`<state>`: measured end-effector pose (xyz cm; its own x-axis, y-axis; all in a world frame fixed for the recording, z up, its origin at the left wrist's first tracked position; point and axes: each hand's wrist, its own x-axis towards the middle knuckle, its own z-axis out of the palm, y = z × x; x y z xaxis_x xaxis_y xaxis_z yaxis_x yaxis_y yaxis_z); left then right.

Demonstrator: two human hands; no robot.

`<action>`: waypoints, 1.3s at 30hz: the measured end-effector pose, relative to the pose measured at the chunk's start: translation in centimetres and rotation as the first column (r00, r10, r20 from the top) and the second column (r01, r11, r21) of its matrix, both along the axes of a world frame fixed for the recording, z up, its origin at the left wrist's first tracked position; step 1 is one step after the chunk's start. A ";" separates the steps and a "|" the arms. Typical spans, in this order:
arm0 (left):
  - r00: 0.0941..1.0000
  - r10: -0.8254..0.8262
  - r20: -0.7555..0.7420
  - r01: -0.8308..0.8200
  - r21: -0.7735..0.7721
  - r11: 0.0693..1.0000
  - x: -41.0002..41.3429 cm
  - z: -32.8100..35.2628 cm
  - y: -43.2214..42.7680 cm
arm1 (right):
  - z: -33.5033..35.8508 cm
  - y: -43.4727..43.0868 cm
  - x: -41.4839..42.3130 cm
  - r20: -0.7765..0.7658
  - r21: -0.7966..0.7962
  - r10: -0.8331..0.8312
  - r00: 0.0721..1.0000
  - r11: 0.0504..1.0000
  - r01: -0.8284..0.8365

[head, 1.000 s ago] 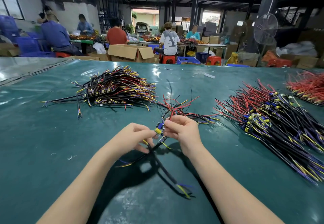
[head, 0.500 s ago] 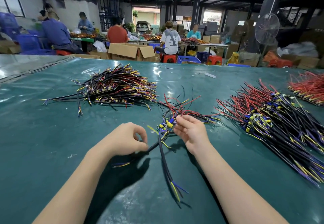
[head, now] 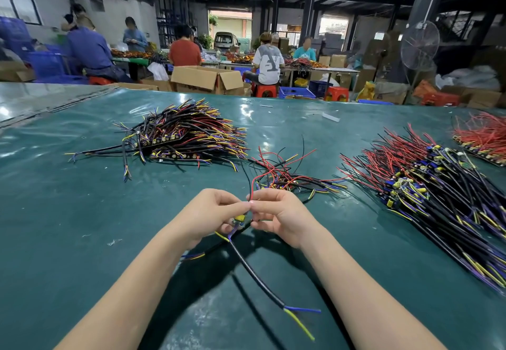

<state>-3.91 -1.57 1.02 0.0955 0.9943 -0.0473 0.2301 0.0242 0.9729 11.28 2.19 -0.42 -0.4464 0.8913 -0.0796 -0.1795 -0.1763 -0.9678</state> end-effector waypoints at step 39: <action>0.953 -0.230 0.199 0.272 -0.217 0.937 0.3 -0.3 0.2 | -0.3 0.5 0.0 -0.293 -0.156 -0.244 0.924 0.966 0.205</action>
<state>-3.60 -1.35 0.74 0.3678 0.8978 -0.2423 0.0929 0.2238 0.9702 11.25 2.64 -0.71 -0.2551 0.9633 -0.0835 -0.5131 -0.2080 -0.8327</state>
